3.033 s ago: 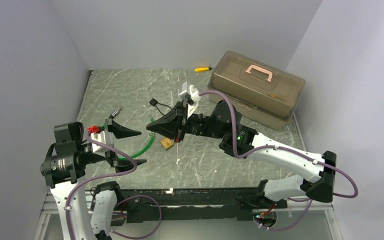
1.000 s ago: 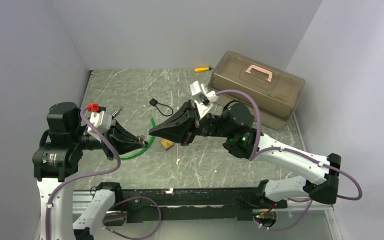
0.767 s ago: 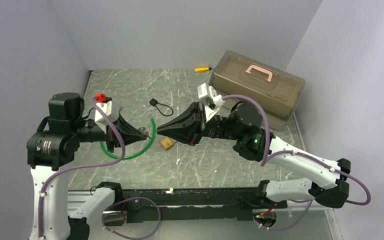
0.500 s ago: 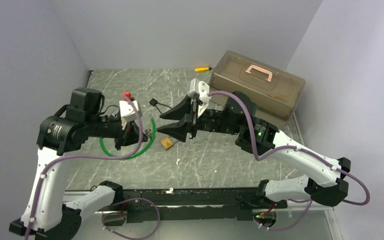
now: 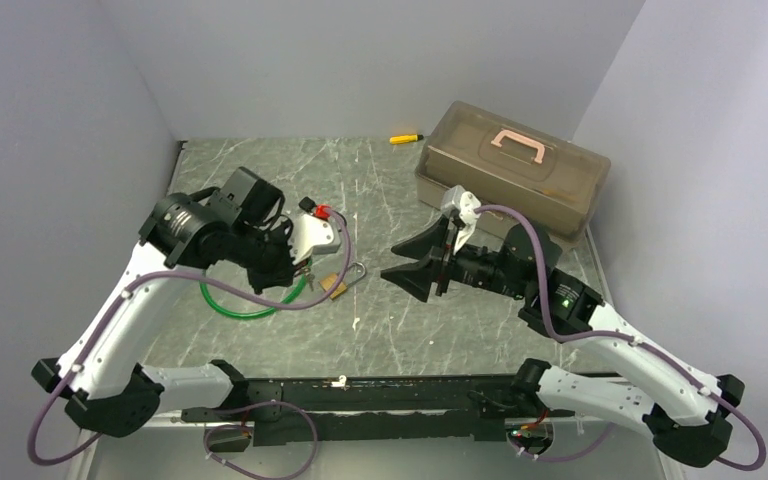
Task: Unlock with the key
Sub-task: Pick up the key from the center of the board.
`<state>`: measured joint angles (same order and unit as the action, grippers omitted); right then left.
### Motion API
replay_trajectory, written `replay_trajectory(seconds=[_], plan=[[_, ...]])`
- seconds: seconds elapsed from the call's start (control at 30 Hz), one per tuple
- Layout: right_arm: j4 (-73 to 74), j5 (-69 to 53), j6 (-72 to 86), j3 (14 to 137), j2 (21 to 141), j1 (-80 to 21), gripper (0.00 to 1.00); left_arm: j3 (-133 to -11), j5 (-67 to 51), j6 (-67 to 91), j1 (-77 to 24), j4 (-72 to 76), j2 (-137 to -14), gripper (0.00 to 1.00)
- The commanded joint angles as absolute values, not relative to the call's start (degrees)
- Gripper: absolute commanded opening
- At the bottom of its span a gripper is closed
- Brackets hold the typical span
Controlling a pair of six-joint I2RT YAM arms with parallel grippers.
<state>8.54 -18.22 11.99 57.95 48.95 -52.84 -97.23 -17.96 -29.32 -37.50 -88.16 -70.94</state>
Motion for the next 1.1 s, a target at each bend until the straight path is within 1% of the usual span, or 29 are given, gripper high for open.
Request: replay_trajectory(seconds=[0.0,0.1,0.17,0.2,0.3,0.43,0.53,0.7,0.83,1.07], plan=[[5.9,-20.7,13.3,56.1,50.5,-52.3,0.57,-94.0,-13.2,-30.3,-38.5,-90.4,-65.8,0.00],[1.0,-24.4,13.8,55.6,53.0,-52.2,0.58,-93.7,-14.9,-29.8,-38.6,-90.4,-63.5,0.00],[-4.4,-29.2,15.2,55.6,55.8,-52.2,0.59,-93.3,-15.9,-29.7,-38.6,-90.4,-62.2,0.00],[-7.2,-32.5,15.9,56.3,57.5,-52.2,0.60,-92.9,-16.2,-29.6,-38.6,-90.4,-61.8,0.00],[-9.2,-38.4,17.2,60.3,63.7,-52.8,0.63,-90.9,-16.9,-29.2,-38.6,-90.5,-60.5,0.00],[-7.1,-37.1,12.6,66.0,69.7,-57.7,0.63,-88.3,-17.6,-28.8,-38.6,-90.5,-59.8,0.00],[-7.6,-37.8,12.2,69.4,73.7,-58.6,0.61,-89.1,-18.6,-28.9,-38.7,-90.4,-59.6,0.00],[-13.2,-40.2,14.7,69.5,75.6,-58.8,0.58,-89.9,-19.1,-28.9,-38.6,-90.4,-60.2,0.00],[-14.5,-40.9,15.5,69.9,77.8,-59.2,0.53,-90.9,-20.1,-29.1,-38.7,-90.4,-60.3,0.00],[-16.2,-42.7,16.8,71.4,81.0,-60.1,0.49,-91.7,-20.2,-28.9,-38.6,-90.5,-60.5,0.00]])
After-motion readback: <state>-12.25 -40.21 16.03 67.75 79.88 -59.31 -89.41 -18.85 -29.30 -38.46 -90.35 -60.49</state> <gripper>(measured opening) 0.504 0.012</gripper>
